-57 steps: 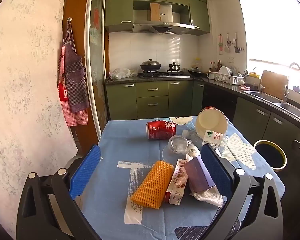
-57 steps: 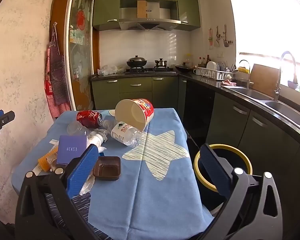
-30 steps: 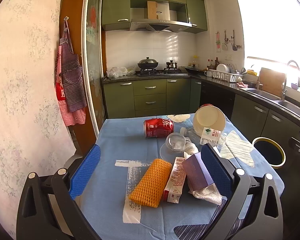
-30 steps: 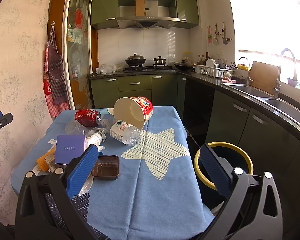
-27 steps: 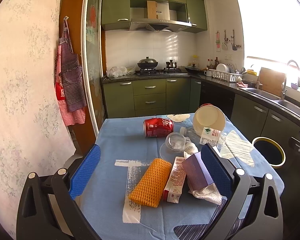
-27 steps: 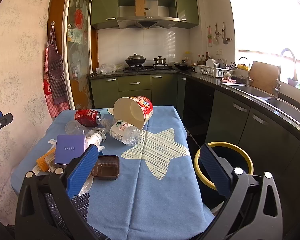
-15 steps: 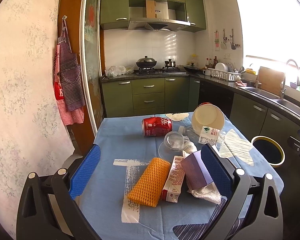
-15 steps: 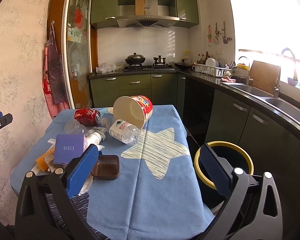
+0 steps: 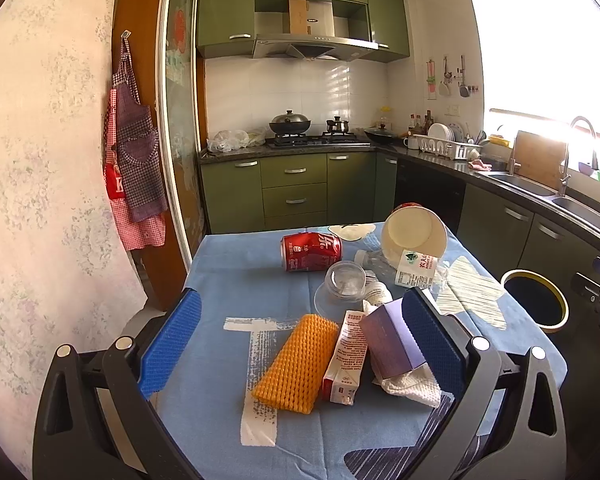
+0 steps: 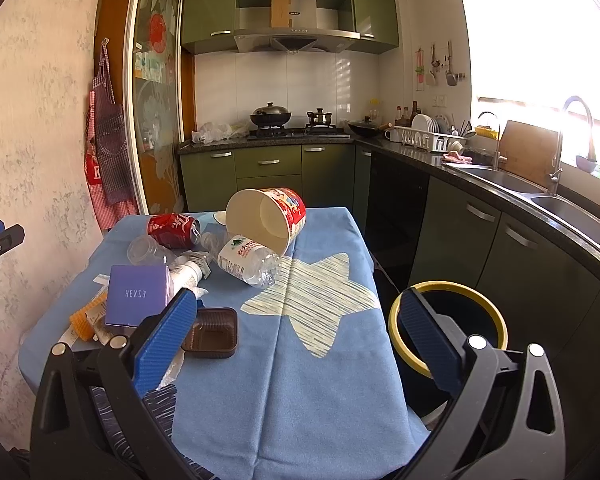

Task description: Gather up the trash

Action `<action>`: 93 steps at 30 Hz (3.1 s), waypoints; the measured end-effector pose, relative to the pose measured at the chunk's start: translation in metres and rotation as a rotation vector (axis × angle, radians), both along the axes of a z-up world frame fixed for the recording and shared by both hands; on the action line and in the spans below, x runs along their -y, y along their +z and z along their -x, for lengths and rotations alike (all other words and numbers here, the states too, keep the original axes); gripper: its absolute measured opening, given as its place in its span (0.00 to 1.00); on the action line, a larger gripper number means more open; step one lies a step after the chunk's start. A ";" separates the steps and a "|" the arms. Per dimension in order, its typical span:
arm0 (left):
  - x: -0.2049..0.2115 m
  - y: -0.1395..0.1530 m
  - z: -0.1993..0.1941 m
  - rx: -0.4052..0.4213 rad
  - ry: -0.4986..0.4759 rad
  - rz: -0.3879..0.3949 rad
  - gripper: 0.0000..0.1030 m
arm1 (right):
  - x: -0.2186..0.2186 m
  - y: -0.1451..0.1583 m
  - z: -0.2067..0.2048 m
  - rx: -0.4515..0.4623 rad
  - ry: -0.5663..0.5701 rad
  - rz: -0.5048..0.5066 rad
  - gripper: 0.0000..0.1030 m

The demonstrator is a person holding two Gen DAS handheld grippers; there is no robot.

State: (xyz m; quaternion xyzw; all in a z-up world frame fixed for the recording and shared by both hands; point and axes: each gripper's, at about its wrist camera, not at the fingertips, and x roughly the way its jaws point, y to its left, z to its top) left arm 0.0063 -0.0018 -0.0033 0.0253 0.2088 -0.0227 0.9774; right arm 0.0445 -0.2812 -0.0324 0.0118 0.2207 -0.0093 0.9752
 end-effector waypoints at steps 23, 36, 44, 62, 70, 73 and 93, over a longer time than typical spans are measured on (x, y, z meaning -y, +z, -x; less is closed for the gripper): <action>0.004 -0.002 -0.003 -0.002 -0.011 -0.011 0.96 | 0.000 -0.001 -0.003 -0.004 -0.004 0.000 0.94; 0.005 -0.002 -0.003 -0.004 -0.013 -0.014 0.96 | 0.002 0.000 -0.004 -0.009 -0.004 -0.002 0.94; 0.006 -0.003 -0.006 -0.010 -0.019 -0.015 0.96 | 0.002 -0.003 -0.006 -0.020 -0.006 -0.001 0.94; -0.011 -0.011 -0.122 -0.063 -0.026 -0.025 0.96 | -0.001 0.013 -0.092 0.035 0.003 0.039 0.94; -0.039 -0.037 -0.242 -0.119 0.013 0.038 0.96 | -0.033 -0.001 -0.214 0.011 0.079 0.201 0.90; -0.043 -0.053 -0.274 -0.135 0.041 0.041 0.96 | -0.044 -0.024 -0.255 -0.061 0.096 0.254 0.78; -0.044 -0.116 -0.315 -0.243 0.009 0.084 0.96 | -0.012 -0.065 -0.381 -0.248 0.020 0.214 0.05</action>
